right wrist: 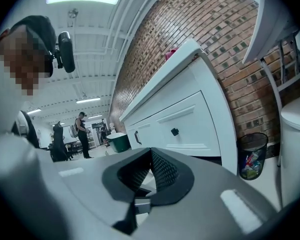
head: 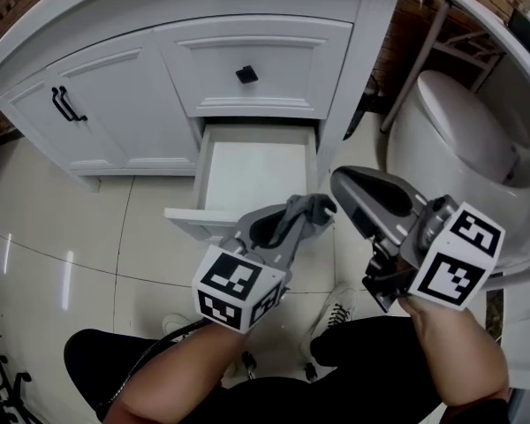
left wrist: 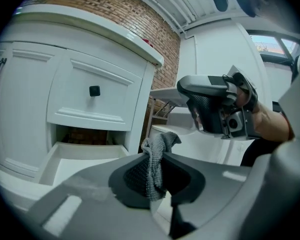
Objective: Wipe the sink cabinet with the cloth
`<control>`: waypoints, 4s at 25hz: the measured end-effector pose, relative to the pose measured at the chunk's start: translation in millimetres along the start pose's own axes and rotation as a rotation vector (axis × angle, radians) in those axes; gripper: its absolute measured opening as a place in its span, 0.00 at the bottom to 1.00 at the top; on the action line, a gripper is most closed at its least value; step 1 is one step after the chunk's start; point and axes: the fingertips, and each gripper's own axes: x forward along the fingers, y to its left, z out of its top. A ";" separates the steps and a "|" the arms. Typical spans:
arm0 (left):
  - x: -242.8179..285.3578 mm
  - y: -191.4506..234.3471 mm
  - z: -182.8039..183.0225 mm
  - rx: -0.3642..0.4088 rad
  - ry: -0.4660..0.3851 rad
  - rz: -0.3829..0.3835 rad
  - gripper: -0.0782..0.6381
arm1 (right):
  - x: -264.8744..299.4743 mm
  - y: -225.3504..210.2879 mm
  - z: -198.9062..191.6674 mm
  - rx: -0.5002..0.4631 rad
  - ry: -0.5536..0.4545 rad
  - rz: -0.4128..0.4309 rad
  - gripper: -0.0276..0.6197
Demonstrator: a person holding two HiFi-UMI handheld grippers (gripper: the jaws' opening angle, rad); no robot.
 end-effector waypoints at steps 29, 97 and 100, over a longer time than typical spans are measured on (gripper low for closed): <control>-129.1 139.6 -12.1 -0.075 -0.061 0.358 0.16 | 68.8 44.7 -25.0 -0.059 0.115 0.100 0.05; 123.9 193.0 -50.6 0.217 0.714 0.049 0.16 | 77.5 -140.6 -27.9 0.184 0.103 -0.064 0.05; 108.8 206.6 -43.6 0.207 0.718 0.080 0.16 | 79.4 -138.2 -30.4 0.183 0.113 -0.059 0.05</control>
